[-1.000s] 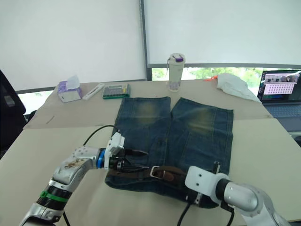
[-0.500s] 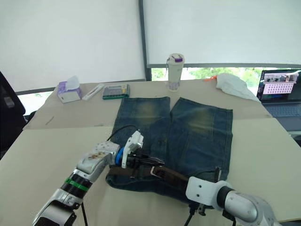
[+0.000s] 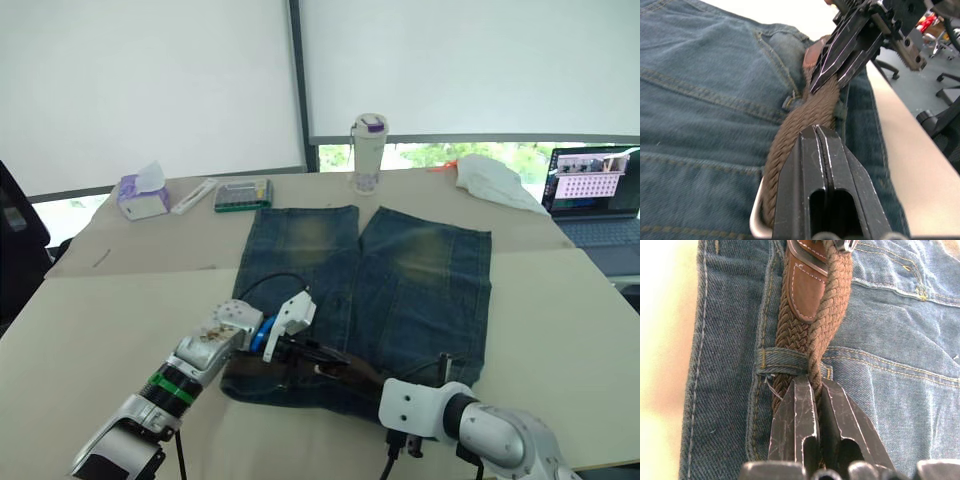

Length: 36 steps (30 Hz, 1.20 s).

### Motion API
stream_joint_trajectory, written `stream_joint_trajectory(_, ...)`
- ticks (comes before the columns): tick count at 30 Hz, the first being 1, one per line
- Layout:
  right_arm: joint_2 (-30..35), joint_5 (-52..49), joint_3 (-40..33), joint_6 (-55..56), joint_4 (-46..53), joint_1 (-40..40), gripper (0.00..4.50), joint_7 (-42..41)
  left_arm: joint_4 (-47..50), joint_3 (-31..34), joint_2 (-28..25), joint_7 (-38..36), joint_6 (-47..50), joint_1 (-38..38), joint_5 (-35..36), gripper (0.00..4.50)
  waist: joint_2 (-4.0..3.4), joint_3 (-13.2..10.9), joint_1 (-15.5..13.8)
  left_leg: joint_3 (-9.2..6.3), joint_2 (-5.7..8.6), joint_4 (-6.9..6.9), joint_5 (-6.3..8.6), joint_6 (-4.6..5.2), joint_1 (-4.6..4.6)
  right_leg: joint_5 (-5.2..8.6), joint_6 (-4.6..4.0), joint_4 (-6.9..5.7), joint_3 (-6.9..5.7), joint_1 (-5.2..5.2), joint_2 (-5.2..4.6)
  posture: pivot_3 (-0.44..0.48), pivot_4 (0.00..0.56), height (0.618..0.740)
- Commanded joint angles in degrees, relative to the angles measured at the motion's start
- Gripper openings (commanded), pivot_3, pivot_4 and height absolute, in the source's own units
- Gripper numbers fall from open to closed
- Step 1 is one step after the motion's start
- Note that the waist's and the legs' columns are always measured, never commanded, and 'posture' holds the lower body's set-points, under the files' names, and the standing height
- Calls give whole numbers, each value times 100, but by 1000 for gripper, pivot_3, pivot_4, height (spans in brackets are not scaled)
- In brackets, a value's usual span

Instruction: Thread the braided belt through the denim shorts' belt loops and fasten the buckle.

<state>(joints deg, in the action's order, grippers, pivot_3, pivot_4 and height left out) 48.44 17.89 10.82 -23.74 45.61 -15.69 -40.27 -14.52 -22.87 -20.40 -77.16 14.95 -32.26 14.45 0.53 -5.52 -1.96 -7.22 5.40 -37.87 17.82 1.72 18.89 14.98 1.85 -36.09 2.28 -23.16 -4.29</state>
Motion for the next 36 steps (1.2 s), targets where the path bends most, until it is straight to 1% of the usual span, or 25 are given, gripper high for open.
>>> stream_joint_trajectory(1, -11, 20, 62, 131, -30, 4, 0, -91, -64, 40, -30, 39, 91, 167, -31, 14, -1, 1, 2, 0, 0, 0, 0, 0, -1, 0, 0, 0, 0, 1, 0, 0, 150, 740)
stream_joint_trajectory(4, -9, 0, 14, 153, -80, -55, 0, -115, -78, 51, -8, 98, 156, 212, -40, 14, 0, 1, 8, 0, 0, 0, 0, 0, -3, 0, 0, -1, 0, 3, 0, 0, 150, 740)
stream_joint_trajectory(10, -72, 28, -87, 144, -252, -156, 0, -42, -647, -59, 72, 182, -55, 346, -209, 14, 2, 10, 2, 0, 0, 1, 1, 1, -19, 0, 0, 0, 0, 16, 0, 0, 150, 740)
stream_joint_trajectory(12, -138, 35, -159, 80, -308, -161, 0, 25, -953, -81, 106, 226, -277, 288, -332, 14, 6, 13, -8, 0, 0, 1, 2, 3, -28, 0, 1, 1, -1, 26, 0, 0, 150, 740)
stream_joint_trajectory(14, -220, 54, -234, -4, -390, -134, 0, 96, -1369, -207, 90, 221, -712, 227, -588, 14, 7, 14, -16, 0, 0, 4, 4, 5, -50, 1, 1, 7, -1, 52, 0, 0, 150, 740)
stream_joint_trajectory(17, -164, 181, -200, 107, -525, -138, 0, 107, -1707, -198, 157, 226, -988, 199, -635, 14, 4, 24, -29, -1, 1, 5, 10, 14, -74, 3, 4, 20, -4, 87, 0, 0, 150, 740)
stream_joint_trajectory(18, -161, 197, -171, 136, -521, -126, 0, 96, -1707, -99, 151, 211, -1041, 191, -553, 14, 5, 26, -31, -1, 2, 4, 13, 20, -81, 5, 8, 22, -6, 94, 1, 0, 150, 740)
stream_joint_trajectory(21, -223, 167, -121, 152, -492, -92, 0, 62, -1534, 223, 99, 151, -847, 171, -218, 14, 4, 27, -25, 0, 5, 3, 15, 24, -82, 7, 12, 21, -6, 95, 1, 0, 150, 740)
stream_joint_trajectory(22, -229, 196, -99, 162, -501, -73, 0, 68, -1410, 396, 104, 106, -686, 169, 2, 14, 5, 27, -16, 0, 5, 3, 15, 24, -81, 7, 12, 21, -5, 93, 1, 0, 150, 740)
stream_joint_trajectory(23, -237, 209, -82, 165, -503, -55, 0, 71, -1207, 708, 168, 185, -206, 113, 416, 14, 4, 27, -9, 0, 5, 3, 15, 23, -79, 7, 12, 19, -5, 90, 1, 0, 150, 740)
stream_joint_trajectory(26, -263, 213, -67, 179, -499, -11, 0, 74, -757, 1458, 317, 508, 1020, -157, 1342, 14, -1, 24, 14, 0, 4, 3, 12, 19, -58, 8, 13, 5, -2, 59, 7, 0, 150, 740)
stream_joint_trajectory(28, -287, 209, -73, 184, -494, 8, 0, 76, -520, 1754, 345, 652, 1566, -372, 1672, 14, 2, 23, -7, -2, 7, -1, 11, 16, -43, 10, 16, -3, -5, 40, 9, 0, 150, 740)
stream_joint_trajectory(30, -312, 228, -61, 185, -514, 20, 0, 92, -283, 1632, 281, 466, 1523, -344, 1589, 14, 23, 14, -13, -2, 8, -1, 7, 10, -39, 9, 16, -5, -5, 36, 5, 0, 150, 740)
stream_joint_trajectory(36, -352, 265, -46, 221, -547, -22, 0, 92, 49, 954, 406, 348, 1043, -30, 1067, 14, 8, 16, 4, 1, 8, 4, 7, 9, -48, 9, 15, 1, 7, 44, -4, 0, 150, 740)
